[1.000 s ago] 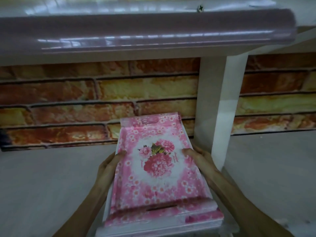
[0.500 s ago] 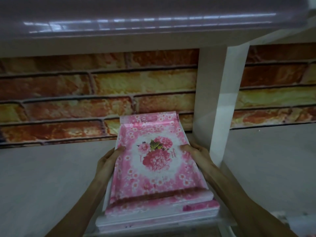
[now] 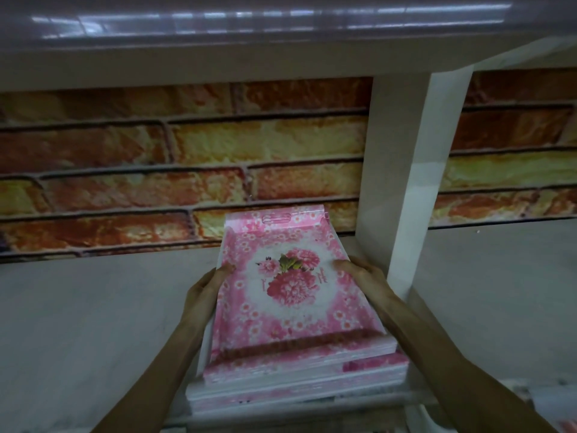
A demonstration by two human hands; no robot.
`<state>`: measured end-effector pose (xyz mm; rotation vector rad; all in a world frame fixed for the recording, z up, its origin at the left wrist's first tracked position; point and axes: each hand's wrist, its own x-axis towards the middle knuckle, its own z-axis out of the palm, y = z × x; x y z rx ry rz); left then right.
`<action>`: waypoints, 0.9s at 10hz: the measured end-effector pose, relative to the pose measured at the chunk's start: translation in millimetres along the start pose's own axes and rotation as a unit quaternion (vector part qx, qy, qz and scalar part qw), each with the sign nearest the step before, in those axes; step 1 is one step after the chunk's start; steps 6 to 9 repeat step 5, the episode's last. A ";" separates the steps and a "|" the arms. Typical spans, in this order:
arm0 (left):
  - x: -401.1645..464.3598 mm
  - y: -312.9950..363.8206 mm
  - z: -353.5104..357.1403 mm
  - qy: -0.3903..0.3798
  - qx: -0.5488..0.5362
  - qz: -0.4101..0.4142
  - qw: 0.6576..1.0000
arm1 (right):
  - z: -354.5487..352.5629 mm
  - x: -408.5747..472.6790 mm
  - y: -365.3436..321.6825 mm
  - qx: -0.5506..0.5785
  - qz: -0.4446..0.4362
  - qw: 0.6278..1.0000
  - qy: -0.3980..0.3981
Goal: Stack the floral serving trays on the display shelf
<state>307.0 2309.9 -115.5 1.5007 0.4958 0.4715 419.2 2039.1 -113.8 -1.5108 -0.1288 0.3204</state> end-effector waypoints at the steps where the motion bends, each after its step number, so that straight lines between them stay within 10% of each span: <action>1: -4.0 2.8 -1.0 -0.016 -0.001 -0.006 1.000 | 1.3 -4.4 1.4 -0.008 0.005 1.000 0.008; 9: -65.2 1.3 -36.4 -0.106 0.011 -0.002 0.994 | -12.9 -62.4 3.9 -0.009 0.045 0.999 -0.005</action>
